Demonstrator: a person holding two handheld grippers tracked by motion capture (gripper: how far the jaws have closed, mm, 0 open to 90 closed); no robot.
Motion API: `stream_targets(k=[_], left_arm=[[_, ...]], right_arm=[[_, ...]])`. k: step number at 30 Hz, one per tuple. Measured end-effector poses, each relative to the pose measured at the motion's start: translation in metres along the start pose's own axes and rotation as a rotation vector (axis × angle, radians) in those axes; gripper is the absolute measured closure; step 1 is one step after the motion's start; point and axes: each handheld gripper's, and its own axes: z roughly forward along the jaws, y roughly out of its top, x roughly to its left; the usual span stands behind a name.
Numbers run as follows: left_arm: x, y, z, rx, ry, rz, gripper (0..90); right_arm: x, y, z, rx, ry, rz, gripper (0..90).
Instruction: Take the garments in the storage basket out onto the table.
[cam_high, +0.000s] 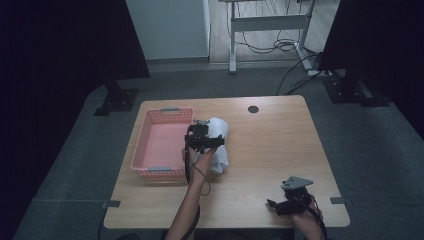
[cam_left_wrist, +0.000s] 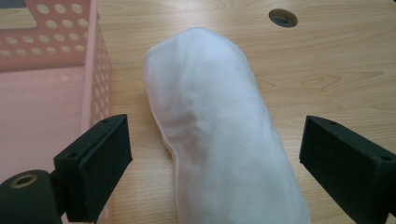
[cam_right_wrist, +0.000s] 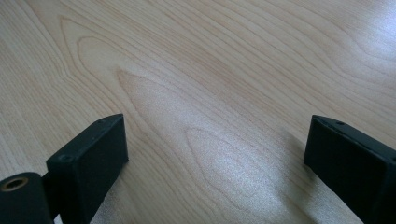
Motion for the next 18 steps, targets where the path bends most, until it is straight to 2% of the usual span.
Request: stream_targets(k=[4,6,18], left_arm=[[0.006,-0.002,-0.003,0.006,-0.001,-0.002,8.7],[0.009,-0.003,-0.007,-0.012,0.000,0.010,8.7],[0.019,-0.006,-0.015,-0.018,-0.015,0.009,9.0]], right_arm=[[0.000,0.000,0.000,0.000,0.000,0.000,5.5],[0.000,0.000,0.000,0.000,0.000,0.000,5.5],[0.000,0.000,0.000,0.000,-0.001,-0.001,5.5]])
